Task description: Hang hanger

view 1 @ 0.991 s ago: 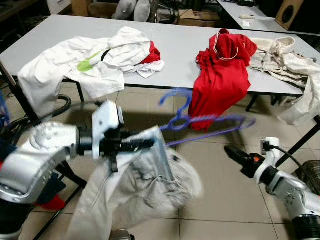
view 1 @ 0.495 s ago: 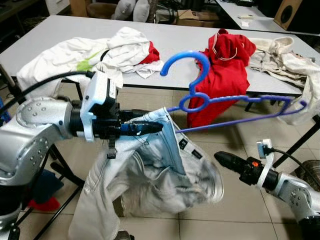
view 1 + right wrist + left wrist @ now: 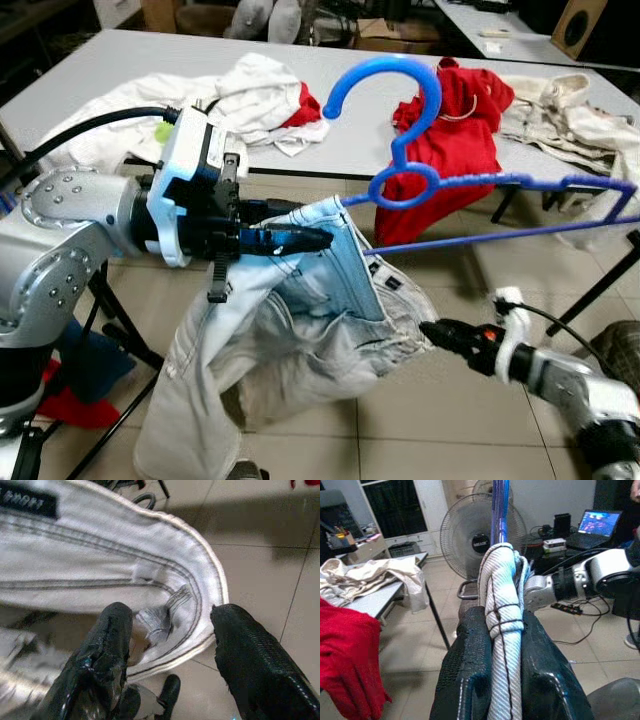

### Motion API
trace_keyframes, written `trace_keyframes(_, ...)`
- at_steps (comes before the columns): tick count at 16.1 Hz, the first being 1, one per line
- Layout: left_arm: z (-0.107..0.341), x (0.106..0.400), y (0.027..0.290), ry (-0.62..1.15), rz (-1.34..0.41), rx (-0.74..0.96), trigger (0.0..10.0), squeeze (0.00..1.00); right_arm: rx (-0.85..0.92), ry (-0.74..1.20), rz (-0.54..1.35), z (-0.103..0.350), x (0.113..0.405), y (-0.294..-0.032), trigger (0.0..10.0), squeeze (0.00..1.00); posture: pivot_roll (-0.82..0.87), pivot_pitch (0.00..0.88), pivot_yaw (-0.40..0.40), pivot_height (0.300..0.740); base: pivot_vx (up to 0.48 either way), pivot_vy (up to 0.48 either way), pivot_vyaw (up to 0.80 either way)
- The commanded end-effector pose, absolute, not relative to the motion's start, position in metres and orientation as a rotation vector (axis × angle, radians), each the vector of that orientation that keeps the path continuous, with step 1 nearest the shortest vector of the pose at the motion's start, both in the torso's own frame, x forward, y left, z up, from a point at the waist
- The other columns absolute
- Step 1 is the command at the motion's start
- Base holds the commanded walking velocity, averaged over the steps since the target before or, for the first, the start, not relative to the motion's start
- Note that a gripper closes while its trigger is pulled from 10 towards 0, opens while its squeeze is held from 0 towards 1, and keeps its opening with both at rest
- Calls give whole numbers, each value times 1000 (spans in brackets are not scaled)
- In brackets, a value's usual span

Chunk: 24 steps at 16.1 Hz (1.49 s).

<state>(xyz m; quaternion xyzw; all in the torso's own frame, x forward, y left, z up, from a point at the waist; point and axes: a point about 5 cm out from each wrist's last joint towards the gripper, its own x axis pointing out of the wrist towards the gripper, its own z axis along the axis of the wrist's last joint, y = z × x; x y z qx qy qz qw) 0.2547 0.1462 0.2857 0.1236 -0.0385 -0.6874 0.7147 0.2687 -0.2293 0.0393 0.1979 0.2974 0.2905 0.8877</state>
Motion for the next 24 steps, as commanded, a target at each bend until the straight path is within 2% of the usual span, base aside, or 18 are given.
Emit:
trace_keyframes(1,301,251,146,-149,-1547,292,0,0,422,610,563,42,274,-233,10000,0,94,22,-47,740,0,0,0)
trace_keyframes(7,311,246,139,-175,-1606,281,0,0,447,665,592,29,277,-221,9843,0,103,20,-52,740,0,0,0)
trace_keyframes(12,317,246,140,-197,-1587,267,0,0,440,654,507,33,283,-240,10000,0,109,26,-58,740,0,0,0)
trace_keyframes(14,318,248,142,-196,-1580,270,0,0,469,655,559,36,284,-238,10000,0,102,36,-57,740,0,0,0)
trace_keyframes(15,319,249,141,-199,-1589,259,0,0,501,683,633,36,282,-230,0,0,100,47,-62,740,0,0,0)
trace_keyframes(24,326,252,143,-219,-1580,245,0,0,544,814,669,25,274,-222,0,0,99,93,-82,740,0,0,0)
